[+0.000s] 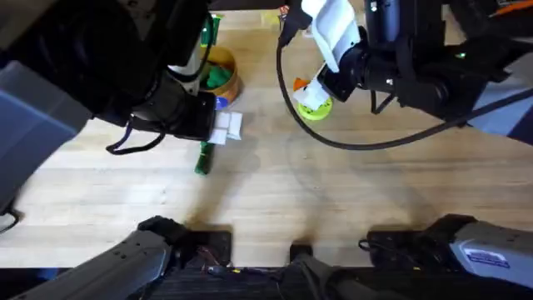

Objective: Pick up the gripper from the table and insert it into the empty holder that is missing its gripper. Then pick up a screw, insert it into the mounting hole, and use the screwdriver to tighten it. Finally, clean up the table by picking up the vegetable and placing it into the bucket.

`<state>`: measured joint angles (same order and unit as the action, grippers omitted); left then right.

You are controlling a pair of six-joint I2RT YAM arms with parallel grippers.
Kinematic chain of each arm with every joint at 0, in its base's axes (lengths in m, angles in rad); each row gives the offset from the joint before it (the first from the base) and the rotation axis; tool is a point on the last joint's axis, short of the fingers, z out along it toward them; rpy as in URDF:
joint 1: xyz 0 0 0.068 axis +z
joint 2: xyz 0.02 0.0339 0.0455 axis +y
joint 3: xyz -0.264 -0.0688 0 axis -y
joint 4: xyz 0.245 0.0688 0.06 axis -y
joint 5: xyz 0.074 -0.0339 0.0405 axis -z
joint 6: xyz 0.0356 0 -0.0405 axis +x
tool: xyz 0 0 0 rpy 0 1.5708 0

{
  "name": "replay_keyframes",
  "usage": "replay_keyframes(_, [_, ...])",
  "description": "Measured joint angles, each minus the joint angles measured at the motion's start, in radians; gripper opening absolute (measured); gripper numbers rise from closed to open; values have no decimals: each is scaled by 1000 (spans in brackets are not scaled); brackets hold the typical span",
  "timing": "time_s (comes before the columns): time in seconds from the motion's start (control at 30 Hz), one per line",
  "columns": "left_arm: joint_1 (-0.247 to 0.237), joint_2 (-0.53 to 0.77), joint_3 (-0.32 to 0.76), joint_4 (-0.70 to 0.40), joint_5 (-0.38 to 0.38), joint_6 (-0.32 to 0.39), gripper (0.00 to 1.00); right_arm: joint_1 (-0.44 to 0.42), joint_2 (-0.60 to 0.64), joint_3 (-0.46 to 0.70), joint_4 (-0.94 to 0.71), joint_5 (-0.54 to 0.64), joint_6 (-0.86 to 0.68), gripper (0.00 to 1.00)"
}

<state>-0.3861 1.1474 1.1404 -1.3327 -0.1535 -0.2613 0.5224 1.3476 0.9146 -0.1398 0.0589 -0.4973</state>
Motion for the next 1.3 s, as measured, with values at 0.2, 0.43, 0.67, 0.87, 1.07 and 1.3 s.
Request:
replay_keyframes(0.2, [146, 13, -177, 129, 51, -48, 992, 0, 0, 0, 0, 0, -9, 991])
replay_keyframes(0.43, [194, 93, -284, 240, 103, -11, 992, 0, 0, 0, 1, 0, -97, 991])
replay_keyframes(0.67, [194, 225, -284, 250, 104, 42, 992, -18, 0, 0, 2, 0, -132, 990])
replay_keyframes(0.87, [194, 354, -284, 286, 107, 110, 992, -44, 0, 0, 2, 0, -138, 991])
replay_keyframes(1.07, [191, 379, -275, 286, 141, 136, 501, -44, 0, 0, 2, 0, -139, 991])
replay_keyframes(1.3, [191, 378, -268, 282, 120, 141, 23, -44, 0, 0, 2, 0, -139, 991])
